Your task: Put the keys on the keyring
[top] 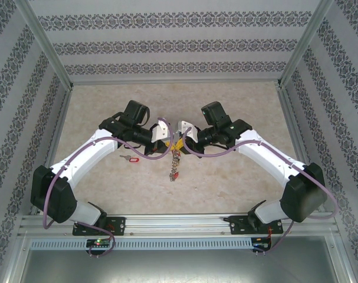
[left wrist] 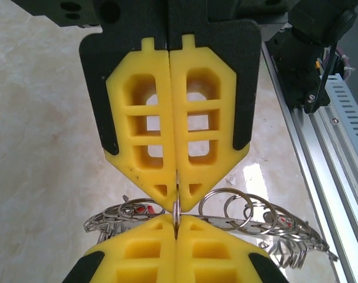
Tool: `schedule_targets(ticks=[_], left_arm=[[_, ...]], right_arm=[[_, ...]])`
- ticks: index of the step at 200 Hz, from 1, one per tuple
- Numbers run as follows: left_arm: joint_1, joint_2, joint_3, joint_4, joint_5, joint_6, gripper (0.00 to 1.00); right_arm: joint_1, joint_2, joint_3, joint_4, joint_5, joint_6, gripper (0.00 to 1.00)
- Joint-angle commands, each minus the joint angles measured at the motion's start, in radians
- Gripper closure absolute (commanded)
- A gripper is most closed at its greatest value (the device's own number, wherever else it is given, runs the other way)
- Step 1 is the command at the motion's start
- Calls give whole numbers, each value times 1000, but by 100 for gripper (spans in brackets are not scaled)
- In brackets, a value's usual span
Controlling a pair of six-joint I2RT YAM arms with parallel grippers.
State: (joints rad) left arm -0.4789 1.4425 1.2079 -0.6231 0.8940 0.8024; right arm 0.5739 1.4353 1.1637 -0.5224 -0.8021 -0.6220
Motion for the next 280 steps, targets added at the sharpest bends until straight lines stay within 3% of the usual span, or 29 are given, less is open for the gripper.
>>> schedule_targets(ticks=[1,46,78,120,162,200,243,280], left_arm=[[-8,-2,41,23,51,-20,100],[17,-12,21,64,93,-91,75],[50,-38,-26,150,117,-165,66],[60,-59,-59,208,107,-178,63],[60,-55,-82,308,56,-273,68],[59,-61,-82,315,52,-259,100],[25,-93,-118,324,-32,-212,100],[6,-119,-163,386,-64,-215,100]], right_arm=[[14,-18,-21,44,-20,-7,100],[8,-144,-260,582,37,317,100],[-4,-194,-350,768,67,422,100],[-22,-231,-394,851,73,499,100],[-26,-246,-433,949,100,575,100],[-20,-250,-458,1011,135,630,100],[2,-242,-534,1248,280,829,100],[52,-242,-539,1305,366,849,100]])
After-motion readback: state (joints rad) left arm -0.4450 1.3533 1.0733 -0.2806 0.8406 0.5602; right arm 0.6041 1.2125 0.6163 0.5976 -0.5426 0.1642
